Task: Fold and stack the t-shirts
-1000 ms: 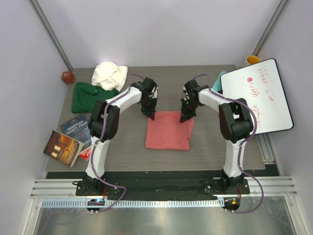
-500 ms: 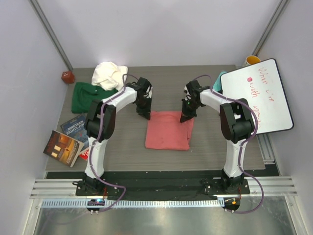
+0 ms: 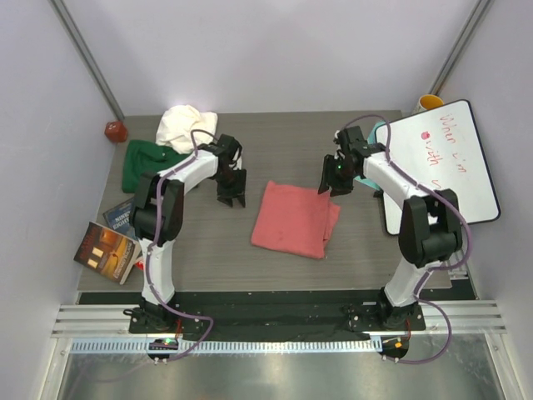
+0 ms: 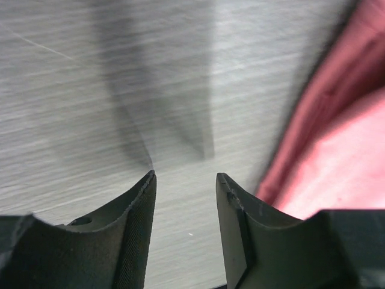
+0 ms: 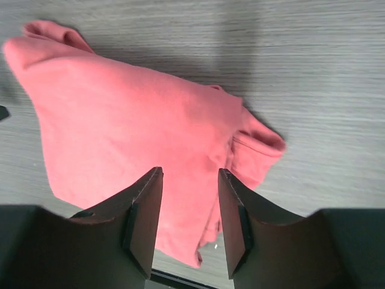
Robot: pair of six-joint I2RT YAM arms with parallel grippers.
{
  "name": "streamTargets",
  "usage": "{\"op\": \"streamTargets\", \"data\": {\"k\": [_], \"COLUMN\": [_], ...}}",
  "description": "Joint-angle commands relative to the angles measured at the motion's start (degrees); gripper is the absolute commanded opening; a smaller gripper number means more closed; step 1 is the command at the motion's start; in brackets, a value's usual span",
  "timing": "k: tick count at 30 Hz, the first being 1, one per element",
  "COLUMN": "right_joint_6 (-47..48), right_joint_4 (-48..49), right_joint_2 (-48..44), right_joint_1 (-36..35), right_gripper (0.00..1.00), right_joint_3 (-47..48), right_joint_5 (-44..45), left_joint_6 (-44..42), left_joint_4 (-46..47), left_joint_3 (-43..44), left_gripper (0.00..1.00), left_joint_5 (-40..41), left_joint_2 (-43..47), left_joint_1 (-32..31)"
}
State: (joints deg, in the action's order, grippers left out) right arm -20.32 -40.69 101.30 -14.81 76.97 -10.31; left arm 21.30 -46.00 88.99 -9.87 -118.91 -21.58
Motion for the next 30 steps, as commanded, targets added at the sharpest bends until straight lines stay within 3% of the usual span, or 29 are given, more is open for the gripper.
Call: {"op": "streamTargets", "data": {"k": [1, 3, 6, 10, 15, 25, 30], "right_joint_6": [-0.3, -1.7, -3.0, -4.8, -5.3, -8.1, -7.3], "right_joint_4": [-2.0, -2.8, -6.1, -4.0, 1.7, 13.8, 18.8], "right_joint_2": [-6.4, -9.7, -13.4, -19.1, -23.2, -24.0, -19.4], "right_joint_1": [0.6, 0.7, 0.7, 0.7, 0.7, 0.7, 0.7], "right_gripper": [0.48, 0.49, 0.53, 0.53, 0.64, 0.71, 0.72], "right_joint_3": [-1.9, -3.0, -5.9, -16.8, -27.1, -36.3, -37.7], "right_joint_5": [0.5, 0.8, -0.1, -4.8, -9.0, -10.9, -11.4], "left_joint_6": [0.5, 0.6, 0.2, -0.2, 1.1, 0.1, -0.4], "left_joint_4": [2.1, 2.3, 4.7, 5.7, 6.1, 2.5, 1.1], "left_joint_3": [-1.4, -2.3, -5.7, -8.5, -9.1, -8.4, -7.8], "left_gripper": [0.47, 0.47, 0.56, 0.57, 0.57, 0.54, 0.52], "left_joint_5": [-9.0, -11.4, -14.3, -17.0, -19.0, -17.9, -17.2], "left_joint_2": [3.3, 3.2, 5.8, 7.9, 7.9, 8.3, 7.9], "left_joint_1": [0.7, 0.7, 0.7, 0.8, 0.8, 0.9, 0.9]}}
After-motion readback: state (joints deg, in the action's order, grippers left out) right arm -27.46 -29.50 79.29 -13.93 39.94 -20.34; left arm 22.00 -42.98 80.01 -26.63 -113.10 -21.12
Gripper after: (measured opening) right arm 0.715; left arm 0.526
